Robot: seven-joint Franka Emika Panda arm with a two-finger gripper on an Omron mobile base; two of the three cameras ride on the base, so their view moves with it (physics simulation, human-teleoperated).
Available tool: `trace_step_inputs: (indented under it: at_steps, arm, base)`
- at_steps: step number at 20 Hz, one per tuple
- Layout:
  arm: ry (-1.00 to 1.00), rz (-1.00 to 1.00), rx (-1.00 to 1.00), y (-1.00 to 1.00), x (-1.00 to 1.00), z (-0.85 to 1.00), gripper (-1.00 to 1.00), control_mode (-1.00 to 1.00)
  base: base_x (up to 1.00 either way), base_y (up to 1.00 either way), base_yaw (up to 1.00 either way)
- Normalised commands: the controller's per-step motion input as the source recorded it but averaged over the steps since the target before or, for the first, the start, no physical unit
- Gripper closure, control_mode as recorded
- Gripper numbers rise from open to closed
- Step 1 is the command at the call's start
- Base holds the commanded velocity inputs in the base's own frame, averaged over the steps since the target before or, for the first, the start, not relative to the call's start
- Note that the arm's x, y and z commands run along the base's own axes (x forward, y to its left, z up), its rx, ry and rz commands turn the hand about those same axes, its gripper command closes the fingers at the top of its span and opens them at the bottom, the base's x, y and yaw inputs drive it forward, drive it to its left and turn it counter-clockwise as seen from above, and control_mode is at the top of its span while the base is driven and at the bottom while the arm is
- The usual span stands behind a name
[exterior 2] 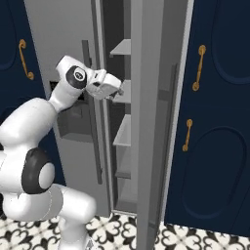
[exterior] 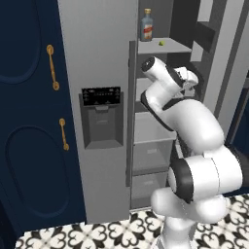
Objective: Grab a lemon wedge from the fridge and one ice cube from the ice bowl, and put them in the glass of lemonade.
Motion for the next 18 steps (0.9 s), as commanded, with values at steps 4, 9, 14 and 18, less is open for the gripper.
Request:
trace_step_inputs:
  at_steps: [4,9,14,18]
  arm:
    - [0.27,-0.16,-0.02,-0.86,0.21,-0.08,-1.0,-1.0]
    - [0.26,-0.19,0.0,-0.84,0.0,-0.12,-1.0,-1.0]
    - [0.2,-0.17,0.0,-0.67,-0.02,-0.04,-1.0,-1.0]
    - [0.11,-0.15,0.0,-0.54,-0.06,-0.12,-1.0,-1.0]
  base:
    - [0.0,0.0,0.0]
    - [0.0,0.0,0.0]
    - [0.0,0.0,0.0]
    - [0.0,0.0,0.0]
